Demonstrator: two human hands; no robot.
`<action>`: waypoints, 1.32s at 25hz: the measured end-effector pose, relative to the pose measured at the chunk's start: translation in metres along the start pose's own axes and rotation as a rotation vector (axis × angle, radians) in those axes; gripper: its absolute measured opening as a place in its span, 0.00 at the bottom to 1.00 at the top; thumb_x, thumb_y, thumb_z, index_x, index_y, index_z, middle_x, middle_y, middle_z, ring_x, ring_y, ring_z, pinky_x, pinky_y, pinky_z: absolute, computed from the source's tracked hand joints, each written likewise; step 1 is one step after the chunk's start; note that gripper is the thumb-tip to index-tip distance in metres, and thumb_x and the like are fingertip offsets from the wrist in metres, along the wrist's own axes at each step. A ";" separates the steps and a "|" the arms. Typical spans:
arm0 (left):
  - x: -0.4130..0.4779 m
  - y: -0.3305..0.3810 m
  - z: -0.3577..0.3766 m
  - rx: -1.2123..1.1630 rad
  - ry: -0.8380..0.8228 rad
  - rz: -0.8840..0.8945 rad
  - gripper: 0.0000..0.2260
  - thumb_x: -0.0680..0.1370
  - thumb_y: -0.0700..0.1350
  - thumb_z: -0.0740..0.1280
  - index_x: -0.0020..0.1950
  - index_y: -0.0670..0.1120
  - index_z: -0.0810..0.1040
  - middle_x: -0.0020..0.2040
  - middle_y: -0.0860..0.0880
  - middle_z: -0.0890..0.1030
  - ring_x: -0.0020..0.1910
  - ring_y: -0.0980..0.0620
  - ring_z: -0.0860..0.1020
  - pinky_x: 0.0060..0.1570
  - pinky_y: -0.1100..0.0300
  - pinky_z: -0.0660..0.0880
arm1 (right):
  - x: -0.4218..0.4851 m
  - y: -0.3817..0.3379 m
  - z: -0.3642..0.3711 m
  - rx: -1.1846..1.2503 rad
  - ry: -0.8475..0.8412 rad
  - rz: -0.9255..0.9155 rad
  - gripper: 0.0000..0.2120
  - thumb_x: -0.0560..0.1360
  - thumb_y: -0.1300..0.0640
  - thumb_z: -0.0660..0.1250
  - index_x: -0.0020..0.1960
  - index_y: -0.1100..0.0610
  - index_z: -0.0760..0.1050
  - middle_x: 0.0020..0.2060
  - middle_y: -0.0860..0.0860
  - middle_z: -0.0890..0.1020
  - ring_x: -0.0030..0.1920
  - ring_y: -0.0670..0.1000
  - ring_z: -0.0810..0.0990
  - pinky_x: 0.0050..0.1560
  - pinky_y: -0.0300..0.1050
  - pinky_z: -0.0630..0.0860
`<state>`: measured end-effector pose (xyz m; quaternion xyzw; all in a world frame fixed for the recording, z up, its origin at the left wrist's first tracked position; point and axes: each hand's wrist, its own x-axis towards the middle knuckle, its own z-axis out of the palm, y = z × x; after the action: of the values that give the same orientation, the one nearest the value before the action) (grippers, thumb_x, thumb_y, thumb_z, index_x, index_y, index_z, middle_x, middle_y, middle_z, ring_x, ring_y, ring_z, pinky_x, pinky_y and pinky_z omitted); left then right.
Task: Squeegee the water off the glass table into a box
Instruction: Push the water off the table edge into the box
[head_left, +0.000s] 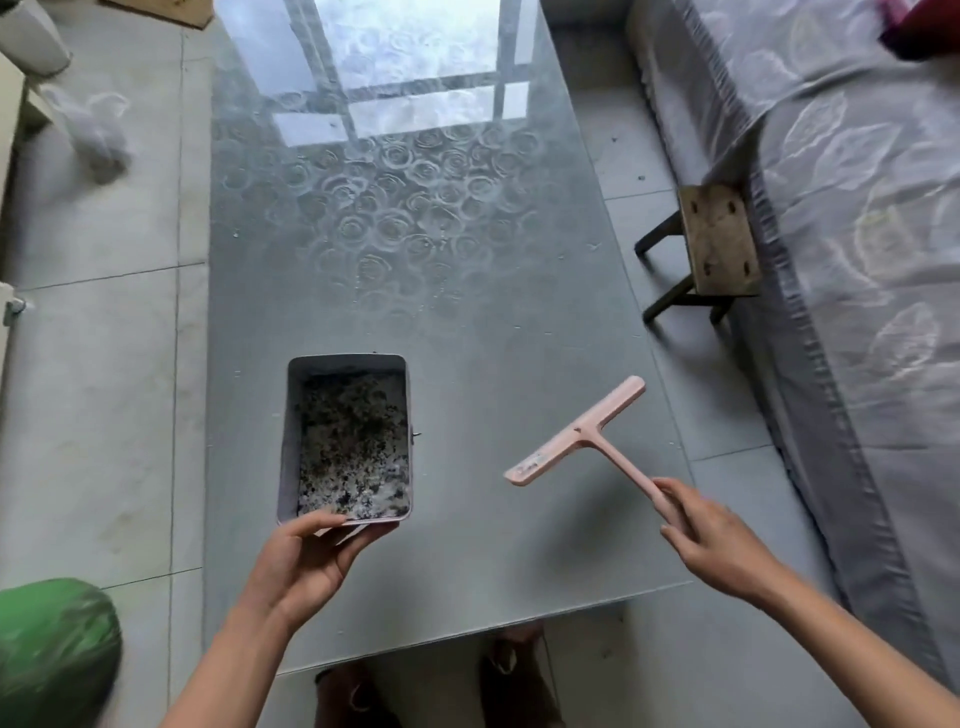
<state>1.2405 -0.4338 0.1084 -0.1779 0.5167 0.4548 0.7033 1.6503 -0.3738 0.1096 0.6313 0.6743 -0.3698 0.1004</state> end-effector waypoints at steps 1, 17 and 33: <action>0.004 -0.010 0.008 0.003 0.001 0.000 0.12 0.68 0.31 0.58 0.51 0.34 0.70 0.60 0.25 0.73 0.51 0.24 0.77 0.41 0.50 0.82 | -0.010 0.025 0.001 -0.024 -0.012 -0.001 0.24 0.76 0.58 0.64 0.71 0.50 0.63 0.59 0.48 0.77 0.56 0.52 0.77 0.51 0.44 0.71; 0.062 -0.058 0.086 0.052 0.036 -0.020 0.27 0.70 0.32 0.56 0.70 0.34 0.66 0.63 0.28 0.72 0.56 0.24 0.74 0.42 0.48 0.82 | 0.106 -0.002 0.043 -0.029 0.061 -0.063 0.24 0.81 0.52 0.54 0.76 0.41 0.54 0.51 0.54 0.73 0.51 0.61 0.76 0.47 0.52 0.72; 0.073 -0.043 0.078 0.105 0.010 -0.030 0.27 0.68 0.32 0.58 0.69 0.35 0.67 0.60 0.29 0.76 0.53 0.25 0.77 0.48 0.52 0.80 | -0.039 0.117 0.056 -0.060 0.043 0.145 0.29 0.80 0.53 0.59 0.75 0.41 0.49 0.38 0.48 0.70 0.38 0.55 0.77 0.36 0.47 0.69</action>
<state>1.3236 -0.3664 0.0653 -0.1507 0.5406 0.4154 0.7159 1.7469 -0.4477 0.0502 0.6829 0.6397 -0.3275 0.1313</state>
